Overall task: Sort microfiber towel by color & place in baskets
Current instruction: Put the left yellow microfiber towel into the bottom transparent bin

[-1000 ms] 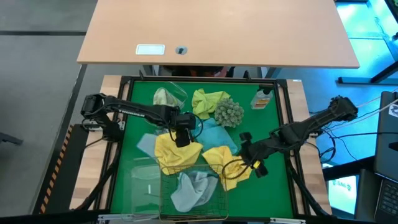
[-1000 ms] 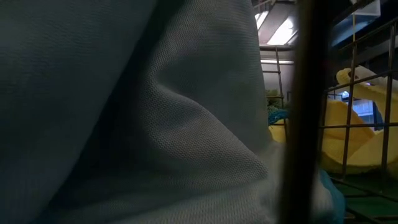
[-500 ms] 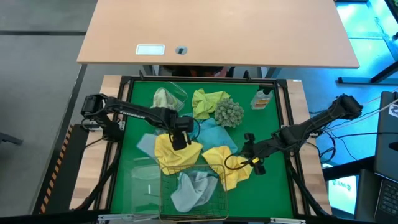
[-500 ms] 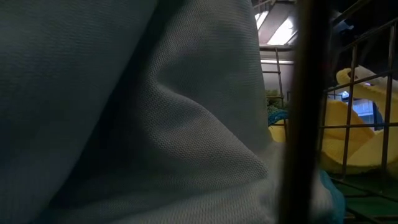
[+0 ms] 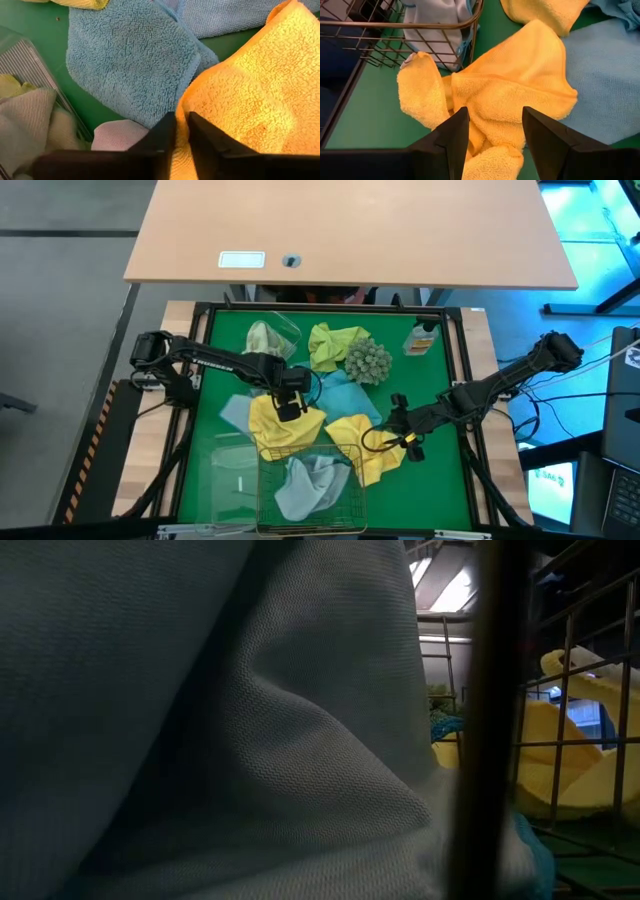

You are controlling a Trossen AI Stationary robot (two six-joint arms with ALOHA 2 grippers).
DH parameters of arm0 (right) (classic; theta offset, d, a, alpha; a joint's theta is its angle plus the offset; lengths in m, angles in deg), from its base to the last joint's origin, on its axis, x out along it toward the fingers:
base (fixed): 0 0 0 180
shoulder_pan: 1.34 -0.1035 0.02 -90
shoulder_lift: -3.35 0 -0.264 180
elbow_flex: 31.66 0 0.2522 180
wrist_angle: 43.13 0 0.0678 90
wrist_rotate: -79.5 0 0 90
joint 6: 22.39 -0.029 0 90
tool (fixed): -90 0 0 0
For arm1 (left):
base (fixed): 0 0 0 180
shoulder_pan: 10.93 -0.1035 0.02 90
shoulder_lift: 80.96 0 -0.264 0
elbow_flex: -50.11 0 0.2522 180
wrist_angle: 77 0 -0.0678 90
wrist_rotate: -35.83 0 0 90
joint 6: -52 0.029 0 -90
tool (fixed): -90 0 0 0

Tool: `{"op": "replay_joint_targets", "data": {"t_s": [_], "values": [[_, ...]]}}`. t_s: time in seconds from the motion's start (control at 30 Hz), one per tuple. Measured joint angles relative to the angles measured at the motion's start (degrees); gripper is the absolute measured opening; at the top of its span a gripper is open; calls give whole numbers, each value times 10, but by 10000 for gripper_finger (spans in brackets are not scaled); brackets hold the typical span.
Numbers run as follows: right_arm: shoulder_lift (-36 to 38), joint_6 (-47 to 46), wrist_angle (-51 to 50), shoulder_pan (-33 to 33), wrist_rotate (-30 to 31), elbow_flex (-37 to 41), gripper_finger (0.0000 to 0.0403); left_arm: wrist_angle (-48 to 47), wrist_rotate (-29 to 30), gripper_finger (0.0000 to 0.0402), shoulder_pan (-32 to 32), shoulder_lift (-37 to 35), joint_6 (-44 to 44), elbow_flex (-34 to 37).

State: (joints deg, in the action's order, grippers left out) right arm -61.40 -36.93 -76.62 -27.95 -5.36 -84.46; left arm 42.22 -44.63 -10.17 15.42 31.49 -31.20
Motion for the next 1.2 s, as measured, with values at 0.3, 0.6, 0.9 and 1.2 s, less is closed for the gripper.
{"op": "replay_joint_targets", "data": {"t_s": [0.3,0.6,0.9,1.2], "values": [[0,0,0,0,0,0,184,-36,-23,3,3,-6,-4,-50],[0,0,-1,0,0,0,184,-188,-26,1,29,-10,-4,-240],[0,0,-2,0,0,0,184,-285,22,1,73,-11,-35,-457],[0,0,-1,0,0,0,184,-431,64,0,135,-11,-148,-615]]}}
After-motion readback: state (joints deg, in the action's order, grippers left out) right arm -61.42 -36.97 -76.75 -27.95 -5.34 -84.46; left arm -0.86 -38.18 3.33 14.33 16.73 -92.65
